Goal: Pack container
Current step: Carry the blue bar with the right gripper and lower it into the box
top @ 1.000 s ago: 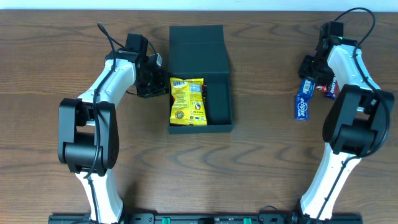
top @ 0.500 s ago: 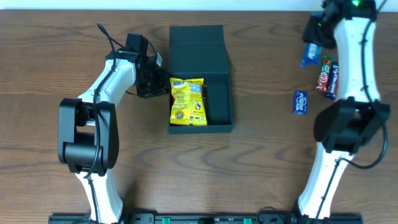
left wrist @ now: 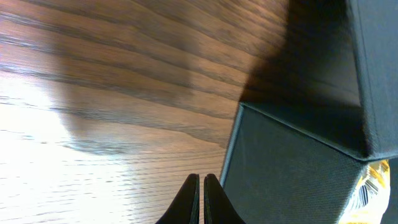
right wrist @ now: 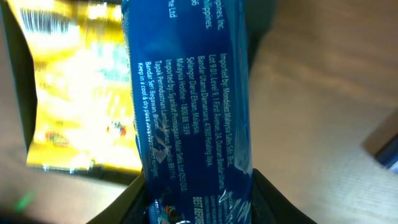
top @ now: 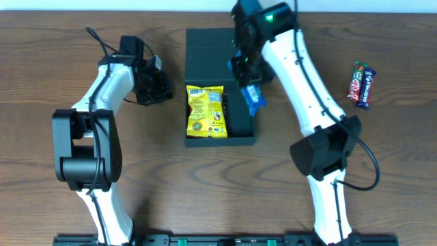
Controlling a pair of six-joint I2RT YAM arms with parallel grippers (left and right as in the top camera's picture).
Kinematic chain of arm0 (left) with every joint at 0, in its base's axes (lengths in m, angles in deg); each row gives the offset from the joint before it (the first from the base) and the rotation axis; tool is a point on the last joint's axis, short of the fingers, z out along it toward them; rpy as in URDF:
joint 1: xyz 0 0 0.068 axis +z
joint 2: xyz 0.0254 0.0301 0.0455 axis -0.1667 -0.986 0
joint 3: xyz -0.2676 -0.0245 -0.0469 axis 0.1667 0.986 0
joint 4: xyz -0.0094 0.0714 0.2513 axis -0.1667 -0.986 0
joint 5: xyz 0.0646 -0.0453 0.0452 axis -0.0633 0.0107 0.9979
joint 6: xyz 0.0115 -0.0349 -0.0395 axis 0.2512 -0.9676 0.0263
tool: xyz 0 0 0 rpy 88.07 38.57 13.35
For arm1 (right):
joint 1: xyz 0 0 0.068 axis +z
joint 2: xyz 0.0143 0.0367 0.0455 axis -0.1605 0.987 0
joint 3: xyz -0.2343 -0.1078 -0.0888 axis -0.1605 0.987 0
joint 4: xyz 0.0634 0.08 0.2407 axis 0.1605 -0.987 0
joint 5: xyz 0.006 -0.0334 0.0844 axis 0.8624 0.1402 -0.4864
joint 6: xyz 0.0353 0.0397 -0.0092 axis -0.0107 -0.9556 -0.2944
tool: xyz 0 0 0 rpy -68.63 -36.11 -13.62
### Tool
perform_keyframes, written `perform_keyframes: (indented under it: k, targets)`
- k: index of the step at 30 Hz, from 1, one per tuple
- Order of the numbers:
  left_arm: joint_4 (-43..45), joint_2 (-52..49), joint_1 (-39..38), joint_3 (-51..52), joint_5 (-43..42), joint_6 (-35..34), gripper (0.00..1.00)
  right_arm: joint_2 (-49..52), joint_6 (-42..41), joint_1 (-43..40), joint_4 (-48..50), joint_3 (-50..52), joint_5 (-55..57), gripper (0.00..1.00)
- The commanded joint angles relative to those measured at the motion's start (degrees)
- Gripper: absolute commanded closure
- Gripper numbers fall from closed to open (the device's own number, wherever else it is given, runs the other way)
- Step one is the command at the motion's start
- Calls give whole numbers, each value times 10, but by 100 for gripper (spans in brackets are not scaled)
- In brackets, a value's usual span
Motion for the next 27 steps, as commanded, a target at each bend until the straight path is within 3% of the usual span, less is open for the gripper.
perform_keyframes:
  k: [1,9,14,18,27]
  targets:
    - [-1,-9,5,-6,-4,5,94,-3,-14,23,-5,17,-20,98]
    - [-5,-9,5,-6,-5,17,94,-40,-17,49,43,112,-10,99]
    - [0,-9,5,-6,-15,18,94,-147,-58,40,186,344,-20,98]
    - [-1,-9,5,-6,-19,18,94,-215,-81,42,310,456,-24,99]
    - [-5,-9,5,-6,-30,20,94,-214,-121,43,381,470,-14,98]
